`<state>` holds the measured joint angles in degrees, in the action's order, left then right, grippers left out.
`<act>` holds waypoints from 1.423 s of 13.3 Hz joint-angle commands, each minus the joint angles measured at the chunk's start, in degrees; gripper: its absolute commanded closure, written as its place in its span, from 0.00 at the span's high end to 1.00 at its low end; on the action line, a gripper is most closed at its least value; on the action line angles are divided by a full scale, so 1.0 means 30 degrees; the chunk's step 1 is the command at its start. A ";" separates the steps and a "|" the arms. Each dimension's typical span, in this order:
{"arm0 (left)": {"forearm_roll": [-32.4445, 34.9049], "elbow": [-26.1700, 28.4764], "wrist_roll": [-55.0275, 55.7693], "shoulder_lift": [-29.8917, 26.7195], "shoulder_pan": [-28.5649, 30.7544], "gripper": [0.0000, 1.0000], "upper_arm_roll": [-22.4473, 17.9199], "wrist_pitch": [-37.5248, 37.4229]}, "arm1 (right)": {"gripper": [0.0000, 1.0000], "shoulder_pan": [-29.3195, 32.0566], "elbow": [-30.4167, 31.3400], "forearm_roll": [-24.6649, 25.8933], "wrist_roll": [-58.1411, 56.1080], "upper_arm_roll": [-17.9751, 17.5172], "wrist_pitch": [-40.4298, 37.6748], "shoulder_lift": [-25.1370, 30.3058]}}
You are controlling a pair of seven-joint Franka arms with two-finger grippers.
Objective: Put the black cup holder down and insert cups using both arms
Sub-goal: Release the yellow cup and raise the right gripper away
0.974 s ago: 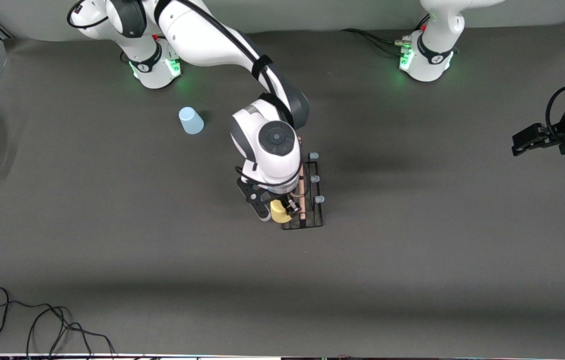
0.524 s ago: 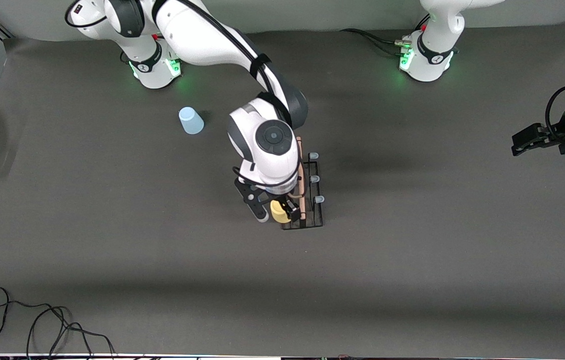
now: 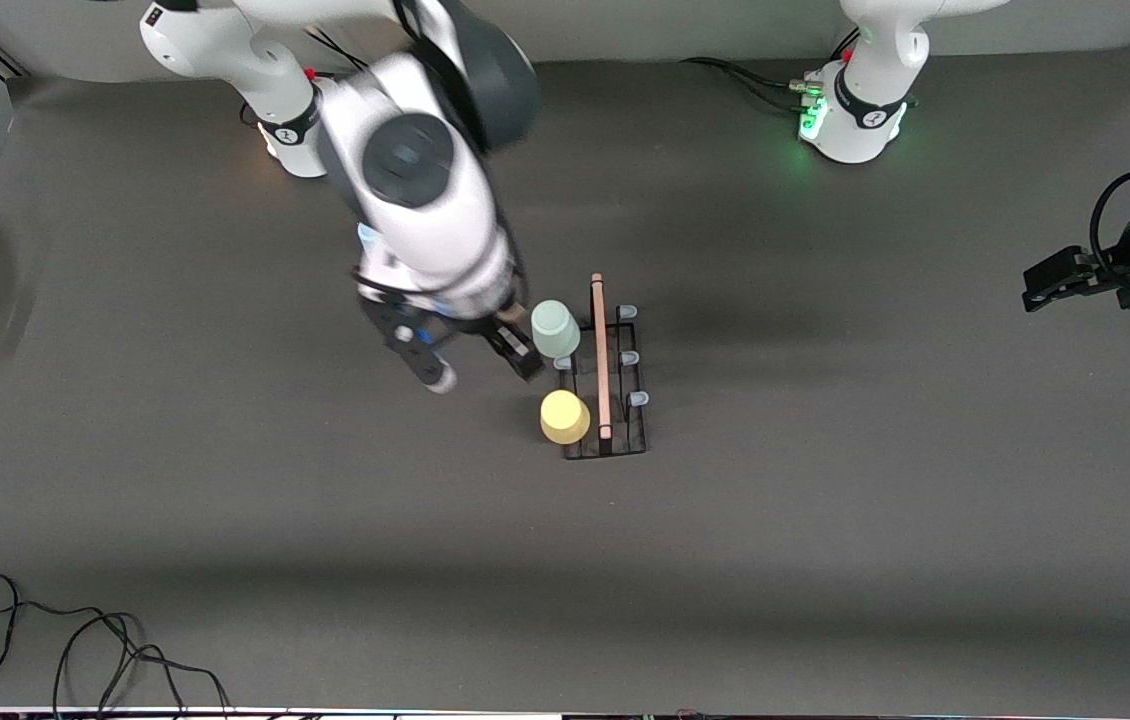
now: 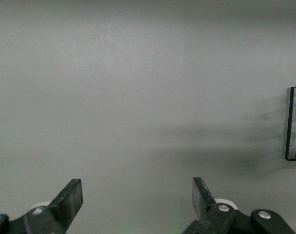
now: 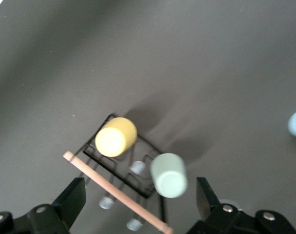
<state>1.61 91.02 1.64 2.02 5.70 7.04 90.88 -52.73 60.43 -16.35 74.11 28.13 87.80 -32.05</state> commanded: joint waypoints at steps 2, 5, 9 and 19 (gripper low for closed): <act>-0.0037 0.0157 -0.0282 -0.0263 -0.0053 1.00 -0.0032 0.0029 | 1.00 -0.0060 0.4191 0.1954 -0.6670 0.0907 -0.1054 0.4577; -0.0037 0.0157 -0.0252 -0.0322 -0.0053 1.00 -0.0032 -0.0205 | 1.00 0.1483 0.6977 0.3807 -1.0860 0.0675 -0.0791 0.7510; -0.0037 0.0157 -0.0252 -0.0351 -0.0053 1.00 -0.0032 -0.0205 | 1.00 0.6456 0.8826 0.4599 -1.7452 -0.1250 -0.0645 0.9711; -0.0037 0.0127 -0.0252 -0.0410 -0.0053 1.00 -0.0032 -0.0206 | 1.00 1.7051 1.0236 0.5711 -2.5728 -0.7618 0.0673 1.0536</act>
<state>1.61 91.01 1.63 1.76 5.69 7.07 90.79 -1.57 89.32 -1.65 -1.87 6.42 88.21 -2.06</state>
